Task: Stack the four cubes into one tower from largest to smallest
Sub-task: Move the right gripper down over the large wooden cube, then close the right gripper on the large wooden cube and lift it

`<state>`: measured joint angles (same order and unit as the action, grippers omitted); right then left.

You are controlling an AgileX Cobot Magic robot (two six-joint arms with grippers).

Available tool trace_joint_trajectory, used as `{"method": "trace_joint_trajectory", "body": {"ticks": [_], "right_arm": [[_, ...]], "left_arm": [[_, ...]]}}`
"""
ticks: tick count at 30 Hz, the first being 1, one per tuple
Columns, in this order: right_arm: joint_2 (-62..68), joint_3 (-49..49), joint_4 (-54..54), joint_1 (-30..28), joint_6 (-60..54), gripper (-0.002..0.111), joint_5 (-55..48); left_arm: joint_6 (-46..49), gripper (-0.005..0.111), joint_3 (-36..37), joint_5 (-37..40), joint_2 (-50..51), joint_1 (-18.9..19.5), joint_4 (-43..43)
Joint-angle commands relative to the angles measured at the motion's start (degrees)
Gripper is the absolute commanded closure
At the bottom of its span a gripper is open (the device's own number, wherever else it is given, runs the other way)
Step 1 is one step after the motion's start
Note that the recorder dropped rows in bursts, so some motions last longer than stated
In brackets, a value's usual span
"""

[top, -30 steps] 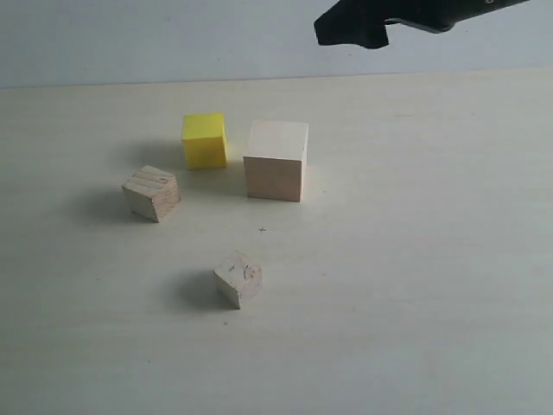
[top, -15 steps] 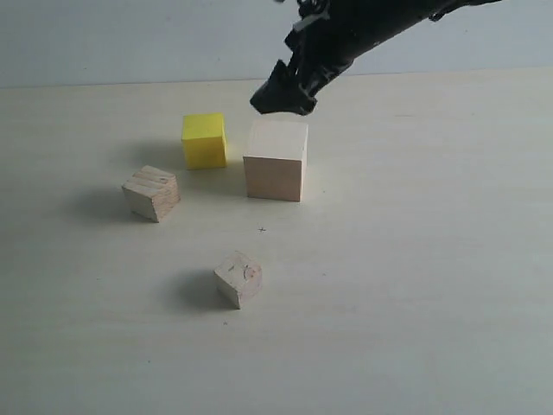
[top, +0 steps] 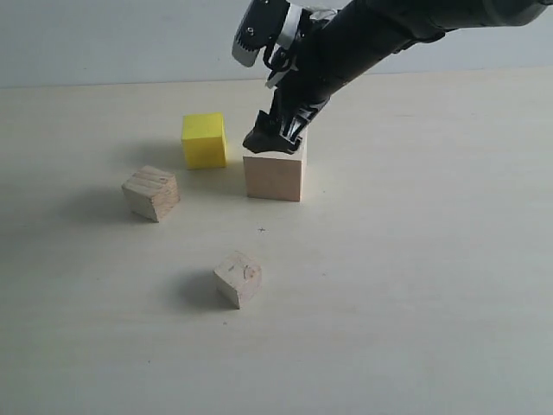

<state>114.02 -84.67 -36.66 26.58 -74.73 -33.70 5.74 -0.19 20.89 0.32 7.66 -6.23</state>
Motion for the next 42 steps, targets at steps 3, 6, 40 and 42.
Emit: {"method": "trace_joint_trajectory", "body": {"ticks": [3,6,40,42], "right_arm": [[-0.19,-0.41,-4.68,0.1,0.92,0.003,10.5],[0.48,-6.64,9.08,-0.1,13.76,0.003,3.06],[17.29,-24.42,19.73,-0.37,7.23,0.003,-23.37],[17.99,-25.1,19.73,-0.37,7.08,0.003,-23.26]], "left_arm": [[-0.02,0.107,0.19,-0.58,-0.32,-0.38,0.12],[-0.02,0.107,0.19,-0.58,-0.32,-0.38,0.12],[-0.02,0.107,0.19,-0.58,-0.32,-0.38,0.12],[-0.02,0.107,0.19,-0.58,-0.32,-0.38,0.12]]}}
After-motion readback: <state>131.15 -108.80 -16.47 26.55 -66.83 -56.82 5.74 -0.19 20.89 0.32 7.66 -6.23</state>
